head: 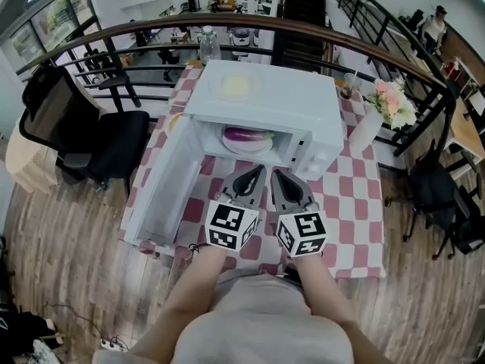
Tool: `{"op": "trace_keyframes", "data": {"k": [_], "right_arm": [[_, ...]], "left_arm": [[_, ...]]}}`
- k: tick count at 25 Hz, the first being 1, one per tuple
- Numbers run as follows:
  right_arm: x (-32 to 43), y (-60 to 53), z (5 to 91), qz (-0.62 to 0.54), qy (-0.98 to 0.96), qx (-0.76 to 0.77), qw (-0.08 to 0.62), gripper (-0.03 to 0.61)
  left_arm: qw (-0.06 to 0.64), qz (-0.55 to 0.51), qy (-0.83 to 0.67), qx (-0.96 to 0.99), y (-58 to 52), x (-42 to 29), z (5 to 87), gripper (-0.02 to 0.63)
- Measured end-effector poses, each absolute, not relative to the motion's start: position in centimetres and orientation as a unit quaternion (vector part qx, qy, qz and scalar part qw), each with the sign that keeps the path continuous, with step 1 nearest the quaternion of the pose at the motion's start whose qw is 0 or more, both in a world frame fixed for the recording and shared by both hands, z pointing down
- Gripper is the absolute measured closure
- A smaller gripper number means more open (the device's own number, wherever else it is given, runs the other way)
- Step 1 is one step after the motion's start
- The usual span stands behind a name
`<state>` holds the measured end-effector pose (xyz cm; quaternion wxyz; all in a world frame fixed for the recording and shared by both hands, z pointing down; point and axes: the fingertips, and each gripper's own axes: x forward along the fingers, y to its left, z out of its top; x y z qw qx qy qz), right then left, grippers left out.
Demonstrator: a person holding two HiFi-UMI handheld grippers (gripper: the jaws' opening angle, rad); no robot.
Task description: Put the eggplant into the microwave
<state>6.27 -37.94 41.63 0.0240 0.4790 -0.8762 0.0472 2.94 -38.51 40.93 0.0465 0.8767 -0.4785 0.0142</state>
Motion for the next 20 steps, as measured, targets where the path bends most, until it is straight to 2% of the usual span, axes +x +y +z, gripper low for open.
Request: {"op": "trace_keyframes", "data": {"k": [20], "right_arm": [[4.9, -36.7, 40.4, 0.013, -0.883, 0.469, 0.023, 0.554]], "left_arm": [[0.042, 0.008, -0.477, 0.878, -37.9, 2.0, 40.2, 0.612]]}}
